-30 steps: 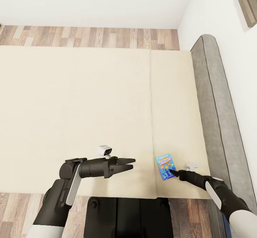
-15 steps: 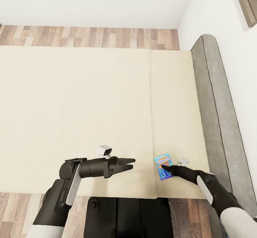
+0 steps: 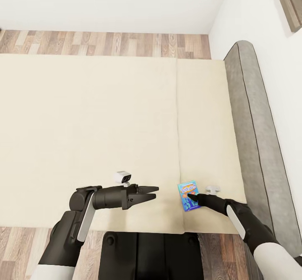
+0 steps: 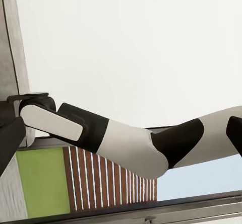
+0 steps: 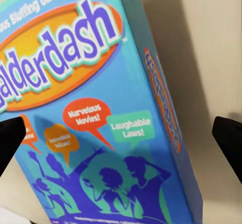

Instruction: Put all the toys in the child's room - the three board games (two on the bed and one on the table), the two jigsaw puzzles on the table, and the tennis ball on the table - inside the toy box on the table in the child's room.

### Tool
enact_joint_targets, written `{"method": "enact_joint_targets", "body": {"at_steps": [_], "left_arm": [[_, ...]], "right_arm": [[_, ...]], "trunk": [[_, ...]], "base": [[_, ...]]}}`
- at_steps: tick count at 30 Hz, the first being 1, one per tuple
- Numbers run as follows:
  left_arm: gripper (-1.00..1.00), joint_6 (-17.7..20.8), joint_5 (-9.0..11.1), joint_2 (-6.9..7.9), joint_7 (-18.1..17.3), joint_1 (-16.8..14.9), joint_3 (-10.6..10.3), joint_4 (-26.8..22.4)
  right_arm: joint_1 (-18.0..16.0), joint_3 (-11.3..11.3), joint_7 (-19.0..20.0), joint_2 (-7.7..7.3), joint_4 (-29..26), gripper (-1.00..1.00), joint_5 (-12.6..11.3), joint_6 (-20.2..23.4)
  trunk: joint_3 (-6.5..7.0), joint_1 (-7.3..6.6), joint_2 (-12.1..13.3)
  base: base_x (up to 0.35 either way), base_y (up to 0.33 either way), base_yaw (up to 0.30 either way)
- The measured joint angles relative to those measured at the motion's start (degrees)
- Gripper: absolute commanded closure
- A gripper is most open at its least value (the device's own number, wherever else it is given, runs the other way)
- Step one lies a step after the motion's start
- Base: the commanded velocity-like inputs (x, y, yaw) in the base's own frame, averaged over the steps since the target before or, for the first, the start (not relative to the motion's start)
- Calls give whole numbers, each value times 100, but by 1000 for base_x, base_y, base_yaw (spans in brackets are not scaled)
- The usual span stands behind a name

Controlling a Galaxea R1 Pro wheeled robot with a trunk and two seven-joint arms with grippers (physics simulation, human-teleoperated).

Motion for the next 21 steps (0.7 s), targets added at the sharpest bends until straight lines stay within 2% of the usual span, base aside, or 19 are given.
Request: {"method": "enact_joint_targets", "body": {"at_steps": [16, 21], "left_arm": [[-100, -2, 0, 0, 3, 0, 0, 0], [-100, -3, 0, 0, 8, 0, -7, 1]], "right_arm": [[-1, 1, 15, -2, -7, -100, -5, 19], [-7, -9, 32, -4, -32, -100, -77, 116]], "trunk": [[0, 0, 0], [0, 0, -1]], "base": [[0, 0, 0], [0, 0, 0]]}}
